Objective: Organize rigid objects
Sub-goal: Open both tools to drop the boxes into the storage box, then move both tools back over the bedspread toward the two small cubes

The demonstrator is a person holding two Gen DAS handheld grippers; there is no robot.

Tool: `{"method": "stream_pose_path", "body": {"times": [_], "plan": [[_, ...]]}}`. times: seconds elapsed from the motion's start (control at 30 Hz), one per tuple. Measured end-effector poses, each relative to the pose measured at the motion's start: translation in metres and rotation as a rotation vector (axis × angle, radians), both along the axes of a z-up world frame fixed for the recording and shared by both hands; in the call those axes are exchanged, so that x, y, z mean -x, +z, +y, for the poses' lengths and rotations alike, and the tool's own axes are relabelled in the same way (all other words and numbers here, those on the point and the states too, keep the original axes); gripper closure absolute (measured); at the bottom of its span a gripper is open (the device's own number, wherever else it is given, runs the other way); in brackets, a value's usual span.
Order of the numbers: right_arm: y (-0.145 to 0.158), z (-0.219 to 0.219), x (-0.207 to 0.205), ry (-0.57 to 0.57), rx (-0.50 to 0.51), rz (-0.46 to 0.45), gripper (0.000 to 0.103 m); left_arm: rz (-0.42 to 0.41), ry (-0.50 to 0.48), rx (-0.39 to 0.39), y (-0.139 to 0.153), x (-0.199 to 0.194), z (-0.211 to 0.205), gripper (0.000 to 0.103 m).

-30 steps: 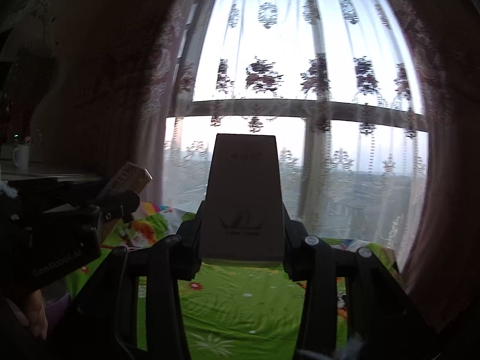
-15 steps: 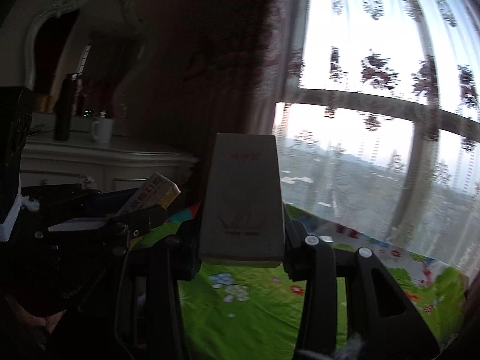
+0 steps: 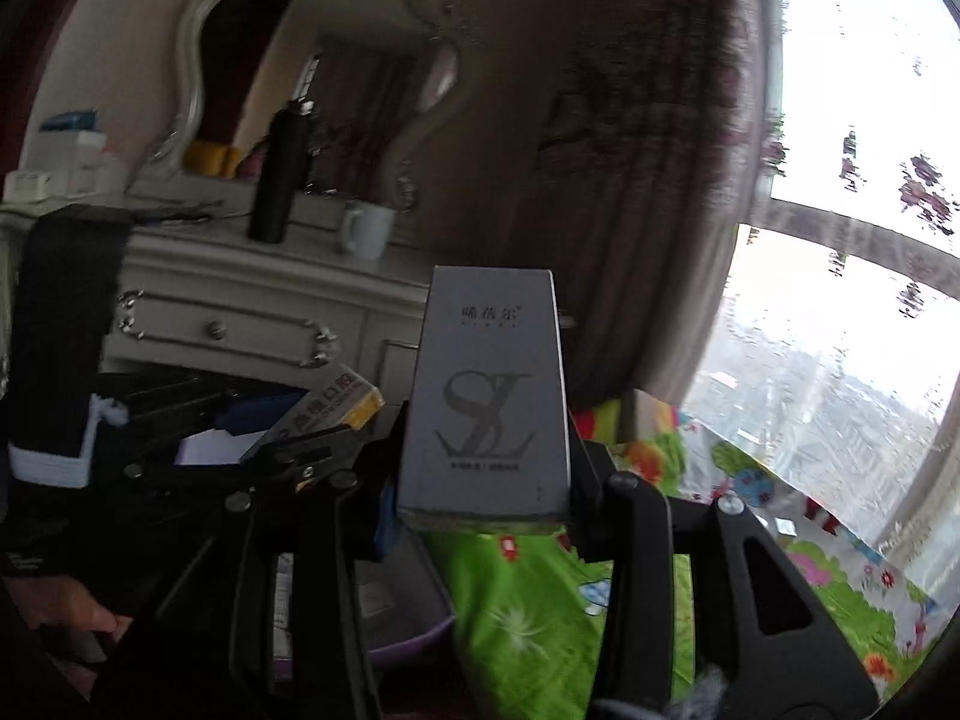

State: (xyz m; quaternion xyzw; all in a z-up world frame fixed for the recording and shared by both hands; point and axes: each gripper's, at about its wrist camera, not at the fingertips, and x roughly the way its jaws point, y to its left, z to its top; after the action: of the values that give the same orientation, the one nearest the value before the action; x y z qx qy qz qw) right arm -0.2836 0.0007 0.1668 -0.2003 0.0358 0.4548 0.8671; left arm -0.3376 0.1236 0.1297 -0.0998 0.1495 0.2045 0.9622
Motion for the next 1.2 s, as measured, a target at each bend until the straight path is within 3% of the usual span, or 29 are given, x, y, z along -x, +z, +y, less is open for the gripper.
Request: {"method": "stream_pose_path", "body": {"times": [0.13, 0.43, 0.73, 0.77, 0.8, 0.87, 0.97, 1.07, 1.13, 1.2], "plan": [[-0.007, 0.017, 0.004, 0.049, 0.054, -0.001, 0.058, 0.024, 0.032, 0.022, -0.011, 0.004, 0.009, 0.071], [-0.035, 0.061, 0.002, 0.114, 0.211, 0.081, 0.057, 0.149, 0.139, 0.193, -0.042, 0.001, 0.058, 0.071], [-0.081, 0.096, -0.041, 0.120, 0.357, 0.372, 0.057, 0.322, 0.229, 0.376, -0.087, 0.001, 0.093, 0.069], [-0.087, 0.100, -0.045, 0.141, 0.376, 0.420, 0.057, 0.347, 0.249, 0.402, -0.093, 0.000, 0.097, 0.059], [-0.093, 0.104, -0.050, 0.161, 0.398, 0.468, 0.056, 0.368, 0.267, 0.415, -0.096, -0.002, 0.102, 0.037], [-0.101, 0.106, -0.057, 0.161, 0.417, 0.521, 0.040, 0.409, 0.333, 0.435, -0.101, -0.004, 0.109, 0.016], [-0.103, 0.086, -0.071, 0.137, 0.339, 0.556, 0.033, 0.395, 0.385, 0.452, -0.098, -0.008, 0.111, 0.016], [-0.100, 0.055, -0.101, 0.034, 0.283, 0.558, 0.032, 0.380, 0.345, 0.463, -0.090, -0.028, 0.103, 0.016], [-0.100, 0.030, -0.132, -0.083, 0.245, 0.570, 0.026, 0.361, 0.273, 0.460, -0.084, -0.052, 0.087, 0.015], [-0.103, -0.008, -0.175, -0.271, 0.204, 0.613, 0.019, 0.342, 0.176, 0.459, -0.079, -0.083, 0.066, 0.013]]}}
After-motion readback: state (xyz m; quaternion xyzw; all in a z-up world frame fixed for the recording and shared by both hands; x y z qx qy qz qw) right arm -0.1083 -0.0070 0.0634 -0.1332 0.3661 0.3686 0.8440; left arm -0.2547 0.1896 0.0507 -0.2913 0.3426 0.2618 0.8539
